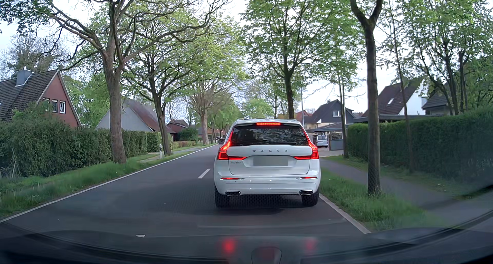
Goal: Follow the waypoints while adhering to traffic rules and regulations
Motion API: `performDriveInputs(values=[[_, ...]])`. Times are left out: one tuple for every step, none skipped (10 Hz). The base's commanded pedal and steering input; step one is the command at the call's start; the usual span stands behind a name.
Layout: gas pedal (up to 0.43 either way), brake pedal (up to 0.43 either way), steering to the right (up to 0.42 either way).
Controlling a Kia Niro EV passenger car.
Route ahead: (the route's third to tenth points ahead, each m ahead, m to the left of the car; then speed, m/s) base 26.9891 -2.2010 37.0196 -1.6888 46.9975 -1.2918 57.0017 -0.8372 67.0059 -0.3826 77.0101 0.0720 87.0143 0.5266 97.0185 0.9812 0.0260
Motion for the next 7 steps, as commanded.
performDriveInputs(values=[[0.000, 0.134, 0.002], [0.000, 0.134, 0.002], [0.000, 0.140, 0.002], [0.000, 0.134, 0.002], [0.000, 0.134, 0.002], [0.000, 0.134, 0.002], [0.000, 0.134, 0.002]])
